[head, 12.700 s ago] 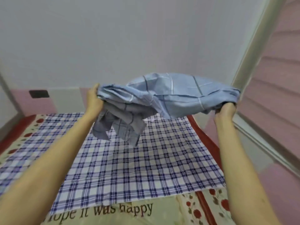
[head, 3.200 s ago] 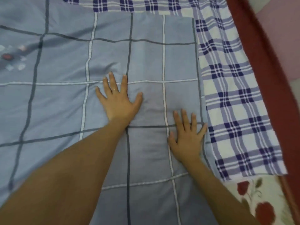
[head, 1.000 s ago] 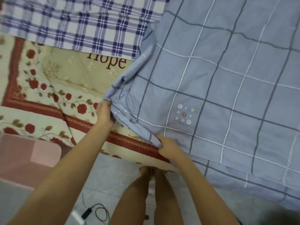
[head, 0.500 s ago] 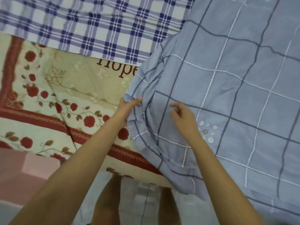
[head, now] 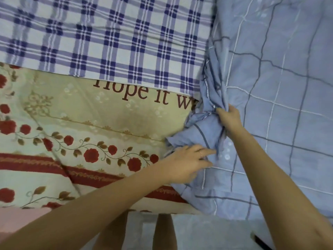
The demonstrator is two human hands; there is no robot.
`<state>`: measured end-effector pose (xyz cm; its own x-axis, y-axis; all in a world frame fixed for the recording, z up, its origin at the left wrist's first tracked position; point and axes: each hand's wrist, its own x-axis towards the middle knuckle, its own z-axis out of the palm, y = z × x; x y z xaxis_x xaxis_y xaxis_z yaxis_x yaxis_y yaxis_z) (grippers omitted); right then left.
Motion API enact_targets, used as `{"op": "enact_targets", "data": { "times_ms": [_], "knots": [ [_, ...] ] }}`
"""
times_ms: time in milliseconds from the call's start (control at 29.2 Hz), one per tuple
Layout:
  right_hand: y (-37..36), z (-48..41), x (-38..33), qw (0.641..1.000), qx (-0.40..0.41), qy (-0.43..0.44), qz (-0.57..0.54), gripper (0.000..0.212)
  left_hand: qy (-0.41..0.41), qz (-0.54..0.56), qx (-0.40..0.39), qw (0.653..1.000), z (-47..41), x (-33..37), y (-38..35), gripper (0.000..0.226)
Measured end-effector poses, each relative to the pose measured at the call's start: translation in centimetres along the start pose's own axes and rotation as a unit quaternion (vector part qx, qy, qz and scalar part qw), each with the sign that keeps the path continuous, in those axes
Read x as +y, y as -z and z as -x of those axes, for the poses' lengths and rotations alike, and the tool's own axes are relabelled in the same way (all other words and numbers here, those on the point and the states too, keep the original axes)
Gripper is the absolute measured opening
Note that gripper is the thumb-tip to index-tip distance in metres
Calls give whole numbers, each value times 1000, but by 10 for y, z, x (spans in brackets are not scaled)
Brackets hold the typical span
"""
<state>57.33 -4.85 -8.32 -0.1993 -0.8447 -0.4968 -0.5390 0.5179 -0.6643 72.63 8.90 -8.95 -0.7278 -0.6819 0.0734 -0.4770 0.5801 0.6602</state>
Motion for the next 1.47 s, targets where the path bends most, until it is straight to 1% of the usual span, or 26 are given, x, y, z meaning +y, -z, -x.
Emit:
{"op": "enact_targets", "data": {
  "times_ms": [69,137,206,240,274,343,377,411,446,514,548,583,617,686,754,823,857,960,1063,1131,1200,1268,1303,1371,1405,1474],
  "knots": [
    [18,4,22,985,25,-85,-151,16,68,77,57,993,10,5,-5,42],
    [21,6,45,960,14,-180,-214,19,197,195,102,956,23,7,-7,37],
    [18,-9,74,948,8,-239,-209,39,293,250,147,911,35,0,-3,41],
    [20,-15,86,940,10,-265,-214,55,308,231,167,908,34,-4,0,43],
    [19,-15,84,933,7,-278,-230,58,317,214,182,906,36,-11,2,46],
    [18,1,48,939,60,-231,-246,28,365,228,169,887,32,-23,8,57],
    [19,9,31,947,96,-189,-242,24,412,282,153,853,27,-29,10,64],
    [18,12,19,955,124,-142,-229,28,454,363,138,802,20,-33,11,67],
    [17,17,12,960,137,-106,-221,32,485,465,128,730,10,-32,12,64],
    [17,23,3,972,121,-63,-193,38,513,645,121,553,-13,-32,11,47],
    [19,24,1,977,101,-51,-182,41,531,678,117,494,-23,-31,11,43],
    [23,28,-6,981,88,-33,-169,42,544,688,112,468,-30,-30,14,42],
    [27,29,-10,987,81,-7,-141,44,549,685,102,468,-36,-30,10,40],
    [37,33,-23,993,61,66,-72,47,546,666,65,503,-43,-24,10,28],
    [44,35,-33,994,15,103,-32,52,548,653,76,517,-51,-9,17,22],
    [43,35,-52,992,-44,114,-19,55,555,671,165,464,-45,-5,25,36],
    [39,38,-64,991,-67,114,-19,56,555,675,198,443,-36,-7,30,36],
    [12,46,-106,987,-96,115,-51,45,485,707,206,471,-3,-28,61,21],
    [-22,49,-137,985,-102,114,-77,23,410,707,306,488,36,-46,99,28],
    [-53,52,-150,979,-167,111,-25,20,407,682,346,501,54,-67,118,29],
    [-84,54,-162,953,-259,116,108,54,474,611,305,556,62,-113,116,34],
    [-118,68,-174,918,-303,106,234,91,604,475,222,600,85,-152,114,67],
    [-137,79,-175,905,-303,106,278,98,620,411,245,623,100,-172,107,60],
    [-181,99,-164,894,-322,131,281,102,592,353,305,657,115,-180,104,18],
    [-203,114,-155,883,-354,158,265,101,605,292,304,676,122,-172,101,15],
    [-228,141,-134,881,-392,184,189,86,622,342,370,600,117,-155,78,22]
  ]
}}
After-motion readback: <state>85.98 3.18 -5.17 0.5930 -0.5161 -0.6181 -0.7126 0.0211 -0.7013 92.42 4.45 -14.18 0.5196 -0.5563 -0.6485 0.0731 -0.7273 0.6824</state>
